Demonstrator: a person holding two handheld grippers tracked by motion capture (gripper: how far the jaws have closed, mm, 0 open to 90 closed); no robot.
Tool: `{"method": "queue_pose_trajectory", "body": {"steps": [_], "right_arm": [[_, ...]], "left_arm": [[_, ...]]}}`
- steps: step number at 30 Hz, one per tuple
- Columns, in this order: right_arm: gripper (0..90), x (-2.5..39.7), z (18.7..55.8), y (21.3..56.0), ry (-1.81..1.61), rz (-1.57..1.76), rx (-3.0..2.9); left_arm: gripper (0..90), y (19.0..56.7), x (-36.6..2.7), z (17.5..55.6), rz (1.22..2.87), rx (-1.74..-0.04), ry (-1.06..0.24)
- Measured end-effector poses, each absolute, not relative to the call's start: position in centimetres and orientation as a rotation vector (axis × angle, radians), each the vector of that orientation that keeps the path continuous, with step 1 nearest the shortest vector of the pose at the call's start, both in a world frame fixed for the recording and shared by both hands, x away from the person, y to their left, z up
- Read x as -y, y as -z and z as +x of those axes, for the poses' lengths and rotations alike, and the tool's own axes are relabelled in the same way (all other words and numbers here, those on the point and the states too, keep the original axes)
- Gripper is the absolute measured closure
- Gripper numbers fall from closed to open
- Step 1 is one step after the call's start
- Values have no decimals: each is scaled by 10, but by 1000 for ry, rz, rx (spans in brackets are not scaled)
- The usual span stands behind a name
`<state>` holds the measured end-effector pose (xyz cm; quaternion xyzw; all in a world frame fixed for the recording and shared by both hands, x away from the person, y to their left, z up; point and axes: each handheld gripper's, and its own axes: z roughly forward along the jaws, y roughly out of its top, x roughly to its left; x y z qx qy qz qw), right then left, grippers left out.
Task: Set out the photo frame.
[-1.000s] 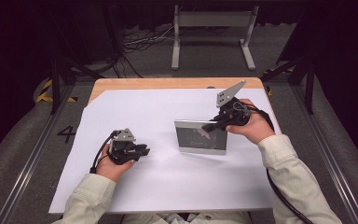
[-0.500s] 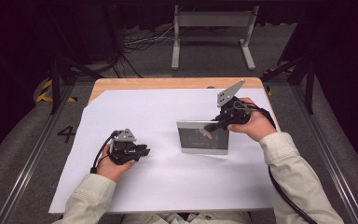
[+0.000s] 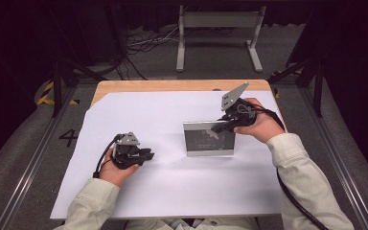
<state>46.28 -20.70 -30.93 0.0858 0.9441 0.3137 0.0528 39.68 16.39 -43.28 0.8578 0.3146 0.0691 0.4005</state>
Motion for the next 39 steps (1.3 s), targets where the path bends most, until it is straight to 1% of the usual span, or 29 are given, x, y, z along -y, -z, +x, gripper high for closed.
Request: {"method": "queue_pose_trajectory", "body": {"steps": [3,6,11,17,24,39], "right_arm": [[748,209,465,311,-956,258,-2872],[716,211,468,313,-935,242,-2855],[717,215,469,314,-935,260,-2850],[691,218,470,315,-924,266,-2828],[640,224,472,314,-899,268,-2790],[588,225,467,315,-907,266,-2808]], "left_arm": [[727,433,-164,397,2169,-798,-171],[727,433,-164,397,2173,-796,-174],[727,433,-164,397,2171,-799,-172],[727,432,-163,397,2174,-795,-174],[726,433,-163,397,2174,-794,-172],[724,432,-164,397,2175,-793,-177]]}}
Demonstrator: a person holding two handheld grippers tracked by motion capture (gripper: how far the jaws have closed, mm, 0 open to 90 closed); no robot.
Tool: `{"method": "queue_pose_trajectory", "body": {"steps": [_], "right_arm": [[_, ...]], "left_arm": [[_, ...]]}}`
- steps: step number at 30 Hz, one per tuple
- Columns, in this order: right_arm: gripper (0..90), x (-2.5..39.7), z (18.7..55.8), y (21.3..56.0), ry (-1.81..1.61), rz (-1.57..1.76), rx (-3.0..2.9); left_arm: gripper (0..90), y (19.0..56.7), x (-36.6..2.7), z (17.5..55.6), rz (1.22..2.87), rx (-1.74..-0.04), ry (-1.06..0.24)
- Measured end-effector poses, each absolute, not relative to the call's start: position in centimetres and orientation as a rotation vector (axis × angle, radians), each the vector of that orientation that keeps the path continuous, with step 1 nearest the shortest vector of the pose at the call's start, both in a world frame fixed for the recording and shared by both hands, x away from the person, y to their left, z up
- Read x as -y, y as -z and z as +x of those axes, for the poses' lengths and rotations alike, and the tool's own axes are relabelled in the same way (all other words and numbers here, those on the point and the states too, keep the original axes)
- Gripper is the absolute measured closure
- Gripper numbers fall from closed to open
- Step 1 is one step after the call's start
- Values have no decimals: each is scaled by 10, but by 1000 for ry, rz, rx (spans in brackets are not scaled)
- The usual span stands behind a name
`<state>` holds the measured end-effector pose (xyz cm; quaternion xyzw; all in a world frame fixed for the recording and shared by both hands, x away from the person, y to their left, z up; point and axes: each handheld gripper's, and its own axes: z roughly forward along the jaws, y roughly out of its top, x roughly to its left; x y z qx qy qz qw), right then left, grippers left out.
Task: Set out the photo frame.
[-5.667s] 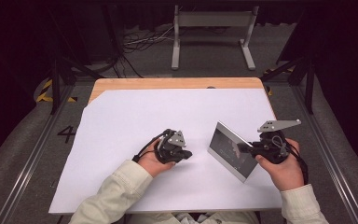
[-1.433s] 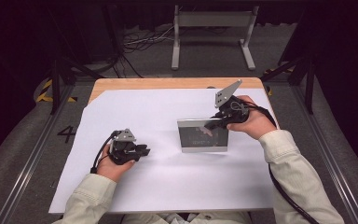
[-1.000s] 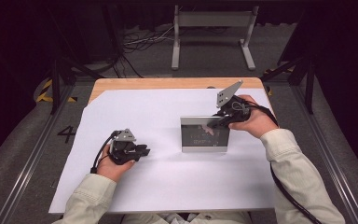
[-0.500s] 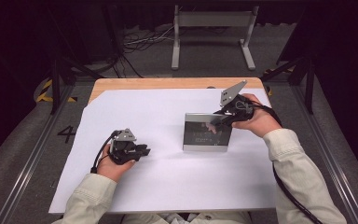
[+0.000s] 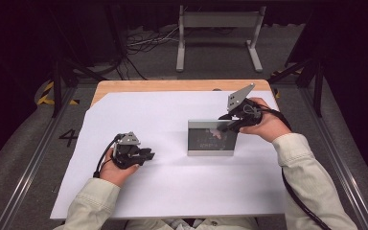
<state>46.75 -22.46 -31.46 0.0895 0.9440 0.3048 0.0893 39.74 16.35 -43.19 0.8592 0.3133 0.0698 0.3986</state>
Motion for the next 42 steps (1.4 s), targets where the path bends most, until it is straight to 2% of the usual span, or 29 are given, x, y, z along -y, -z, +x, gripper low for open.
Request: {"method": "queue_pose_trajectory", "body": {"steps": [7,19,42], "right_arm": [[488,229,465,312,-980,351,-2800],[393,249,453,298,-1058,438,-2725],[356,302,437,292,-1062,584,-2647]], "left_arm": [[723,431,-165,397,2163,-800,-180],[704,425,-166,394,2146,-782,-206],[677,426,-193,389,2102,-814,-260]]}}
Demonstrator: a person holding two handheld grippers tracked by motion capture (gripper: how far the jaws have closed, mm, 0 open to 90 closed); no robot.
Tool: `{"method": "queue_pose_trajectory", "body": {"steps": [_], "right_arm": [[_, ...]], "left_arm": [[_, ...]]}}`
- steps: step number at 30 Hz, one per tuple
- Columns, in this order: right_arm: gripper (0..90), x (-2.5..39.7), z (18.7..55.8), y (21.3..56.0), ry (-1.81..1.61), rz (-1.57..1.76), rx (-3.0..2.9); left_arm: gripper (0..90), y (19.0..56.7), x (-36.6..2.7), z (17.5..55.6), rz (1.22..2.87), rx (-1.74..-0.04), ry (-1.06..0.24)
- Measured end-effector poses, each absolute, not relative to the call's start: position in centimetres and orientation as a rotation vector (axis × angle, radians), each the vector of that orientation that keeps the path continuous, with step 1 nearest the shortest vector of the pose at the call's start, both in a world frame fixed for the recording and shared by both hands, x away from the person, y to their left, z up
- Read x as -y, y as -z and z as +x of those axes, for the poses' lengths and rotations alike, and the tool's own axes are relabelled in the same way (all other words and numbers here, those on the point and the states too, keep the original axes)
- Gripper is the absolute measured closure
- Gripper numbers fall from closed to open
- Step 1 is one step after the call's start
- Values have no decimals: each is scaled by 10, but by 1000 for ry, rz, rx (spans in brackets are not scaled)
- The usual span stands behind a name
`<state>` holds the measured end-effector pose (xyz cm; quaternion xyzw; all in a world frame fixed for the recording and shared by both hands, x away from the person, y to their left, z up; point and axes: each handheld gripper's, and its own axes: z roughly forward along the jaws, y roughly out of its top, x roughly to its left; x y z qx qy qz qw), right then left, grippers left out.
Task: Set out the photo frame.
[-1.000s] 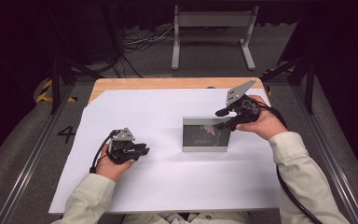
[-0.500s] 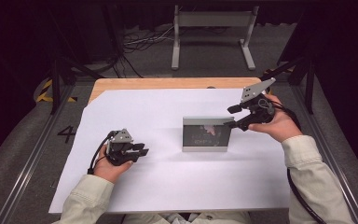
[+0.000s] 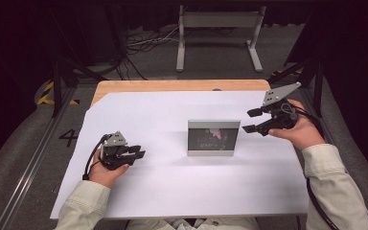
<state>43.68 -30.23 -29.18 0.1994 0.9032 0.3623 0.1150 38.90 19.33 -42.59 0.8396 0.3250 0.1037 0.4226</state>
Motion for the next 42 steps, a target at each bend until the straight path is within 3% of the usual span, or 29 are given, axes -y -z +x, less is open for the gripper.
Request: {"method": "queue_pose_trajectory", "body": {"steps": [23,42], "right_arm": [[319,342,428,314,-1091,704,-2610],[306,354,432,355,-1122,775,-2617]], "left_arm": [[672,429,-197,391,2085,-831,-259],[669,430,-197,391,2099,-829,-277]]}}
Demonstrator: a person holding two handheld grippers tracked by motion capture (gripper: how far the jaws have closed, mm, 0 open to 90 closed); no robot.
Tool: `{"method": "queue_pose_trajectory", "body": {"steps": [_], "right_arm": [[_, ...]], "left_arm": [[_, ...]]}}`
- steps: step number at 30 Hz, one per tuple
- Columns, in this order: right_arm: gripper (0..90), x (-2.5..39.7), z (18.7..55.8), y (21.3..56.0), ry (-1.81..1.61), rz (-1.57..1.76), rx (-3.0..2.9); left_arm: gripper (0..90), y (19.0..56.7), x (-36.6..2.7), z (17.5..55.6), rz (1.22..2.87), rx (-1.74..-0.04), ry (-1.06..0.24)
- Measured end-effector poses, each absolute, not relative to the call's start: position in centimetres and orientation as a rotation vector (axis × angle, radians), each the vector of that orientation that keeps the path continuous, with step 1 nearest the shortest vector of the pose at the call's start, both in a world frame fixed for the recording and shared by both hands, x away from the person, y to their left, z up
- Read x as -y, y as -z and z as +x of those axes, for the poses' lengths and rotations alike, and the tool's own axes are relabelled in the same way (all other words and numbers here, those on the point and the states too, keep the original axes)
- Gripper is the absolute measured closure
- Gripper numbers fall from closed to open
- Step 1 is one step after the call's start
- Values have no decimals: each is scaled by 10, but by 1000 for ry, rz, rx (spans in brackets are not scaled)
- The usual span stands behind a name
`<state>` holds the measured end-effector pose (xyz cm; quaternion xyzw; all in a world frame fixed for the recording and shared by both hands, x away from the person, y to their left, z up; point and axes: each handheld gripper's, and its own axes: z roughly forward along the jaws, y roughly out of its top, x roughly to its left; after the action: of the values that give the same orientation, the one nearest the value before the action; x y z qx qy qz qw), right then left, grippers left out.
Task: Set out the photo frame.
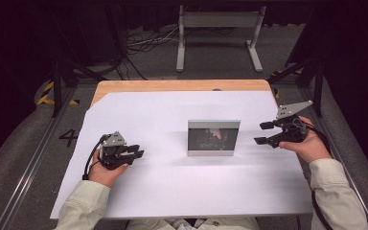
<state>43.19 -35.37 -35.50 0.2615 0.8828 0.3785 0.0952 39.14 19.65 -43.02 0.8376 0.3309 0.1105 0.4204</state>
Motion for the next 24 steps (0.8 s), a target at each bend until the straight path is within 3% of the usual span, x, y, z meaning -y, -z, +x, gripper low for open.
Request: {"method": "queue_pose_trajectory", "body": {"steps": [24], "right_arm": [[279,354,418,415,-1128,912,-2596]], "left_arm": [[654,433,-197,392,2093,-835,-296]]}}
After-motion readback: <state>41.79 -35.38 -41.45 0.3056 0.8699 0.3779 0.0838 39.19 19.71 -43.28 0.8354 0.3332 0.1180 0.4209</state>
